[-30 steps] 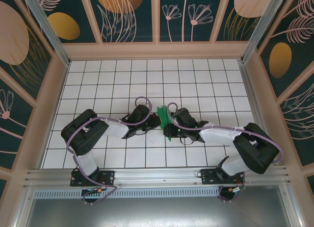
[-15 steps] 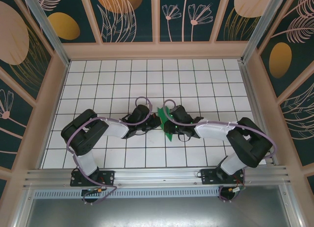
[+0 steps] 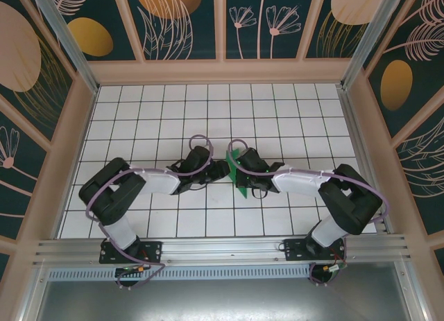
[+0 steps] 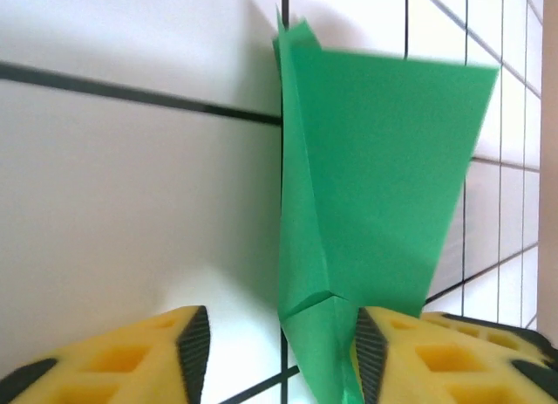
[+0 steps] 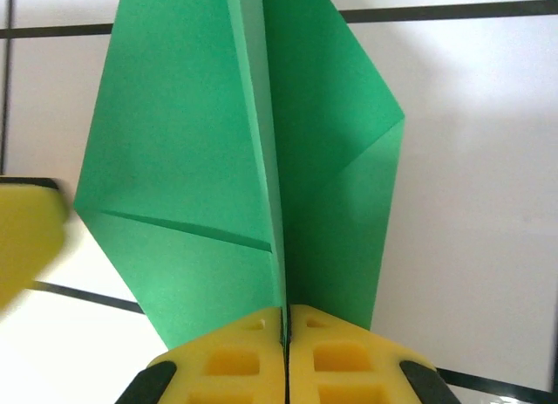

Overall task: Fold a paper plane with a square sheet of paper (pick it up from the middle)
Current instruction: Move the paper plane to the top-center of the table.

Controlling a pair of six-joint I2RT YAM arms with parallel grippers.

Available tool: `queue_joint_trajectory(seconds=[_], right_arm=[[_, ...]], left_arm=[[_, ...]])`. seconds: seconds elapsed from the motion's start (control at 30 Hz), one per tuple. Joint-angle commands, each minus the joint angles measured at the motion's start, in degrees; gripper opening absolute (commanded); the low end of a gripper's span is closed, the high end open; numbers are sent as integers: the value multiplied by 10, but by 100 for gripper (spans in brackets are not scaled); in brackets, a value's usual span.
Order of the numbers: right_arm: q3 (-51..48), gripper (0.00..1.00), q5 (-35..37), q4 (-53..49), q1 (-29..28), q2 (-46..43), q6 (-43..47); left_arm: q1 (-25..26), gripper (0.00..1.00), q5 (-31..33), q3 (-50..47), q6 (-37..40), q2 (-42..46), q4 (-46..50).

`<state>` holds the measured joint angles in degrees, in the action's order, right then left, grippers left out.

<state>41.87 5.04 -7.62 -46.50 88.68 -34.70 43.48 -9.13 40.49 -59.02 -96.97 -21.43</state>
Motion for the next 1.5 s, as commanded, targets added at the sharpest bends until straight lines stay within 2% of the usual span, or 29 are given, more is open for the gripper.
queue_joint_trajectory(seconds=[0.0,0.17,0.3,0.67,0.87,1.0,1.13,1.33,1.47], right_arm=[[19,7,52,-57,-2,-15,0],[27,9,47,-56,-2,8,-2],[39,13,44,-55,-1,35,-8],[54,16,44,-59,-1,78,-20],[71,9,47,-65,2,89,-19],[157,7,47,-72,23,112,27],[248,6,37,-59,67,166,63],[366,7,-8,-73,110,255,98],[406,7,-10,-91,125,292,107]], left_arm=[[-7,65,86,22,17,58,96],[-26,86,175,18,4,110,181],[-40,99,188,0,-6,136,192],[-52,99,190,-20,-12,149,201],[-59,99,202,-28,-10,159,215],[-70,98,219,-43,-11,179,226],[-80,99,241,-65,-15,211,237],[-88,98,252,-87,-15,243,245],[-90,99,253,-86,-8,242,249]])
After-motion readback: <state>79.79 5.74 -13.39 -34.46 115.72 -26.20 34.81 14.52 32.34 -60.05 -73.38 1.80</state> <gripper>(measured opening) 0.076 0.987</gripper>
